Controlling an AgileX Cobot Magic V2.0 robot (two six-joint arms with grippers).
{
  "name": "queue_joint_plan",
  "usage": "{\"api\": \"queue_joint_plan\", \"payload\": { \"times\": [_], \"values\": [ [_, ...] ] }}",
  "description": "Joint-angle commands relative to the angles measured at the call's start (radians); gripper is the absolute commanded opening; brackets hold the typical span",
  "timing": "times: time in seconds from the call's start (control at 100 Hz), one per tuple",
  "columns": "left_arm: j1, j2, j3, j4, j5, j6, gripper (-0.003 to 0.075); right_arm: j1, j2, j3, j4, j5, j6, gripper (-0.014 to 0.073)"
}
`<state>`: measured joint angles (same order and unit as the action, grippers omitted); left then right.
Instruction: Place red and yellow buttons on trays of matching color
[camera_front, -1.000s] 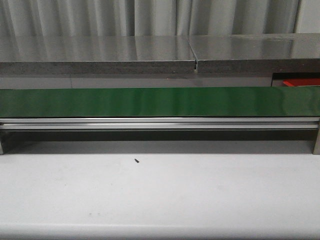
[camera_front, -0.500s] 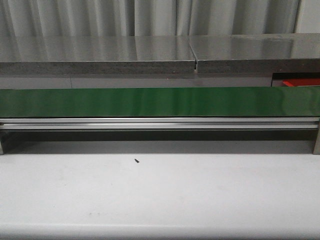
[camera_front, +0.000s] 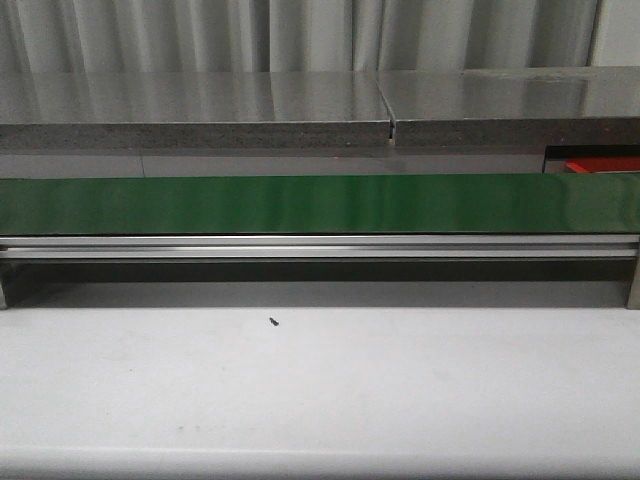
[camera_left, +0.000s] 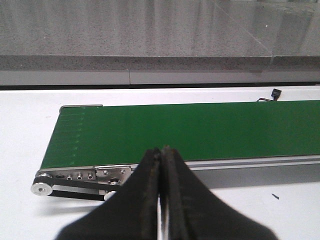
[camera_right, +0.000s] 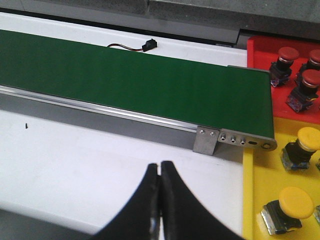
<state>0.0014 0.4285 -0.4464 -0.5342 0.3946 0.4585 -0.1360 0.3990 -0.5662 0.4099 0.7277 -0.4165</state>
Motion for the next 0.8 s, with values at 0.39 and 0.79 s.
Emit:
{"api": "queue_joint_plan", "payload": {
  "times": [0.39,0.79],
  "values": [
    [-0.007,0.002,-0.026,-0.022,-0.068,-0.003,-0.0019,0.0,0.006,-0.019,0.017,-0.073,-0.012,-0.0118],
    [-0.007,0.002,-0.026,-0.022,-0.068,-0.003,-0.0019,0.103,-0.138,0.163,-0.296,-0.324,0.268,-0.0118]
  ]
}}
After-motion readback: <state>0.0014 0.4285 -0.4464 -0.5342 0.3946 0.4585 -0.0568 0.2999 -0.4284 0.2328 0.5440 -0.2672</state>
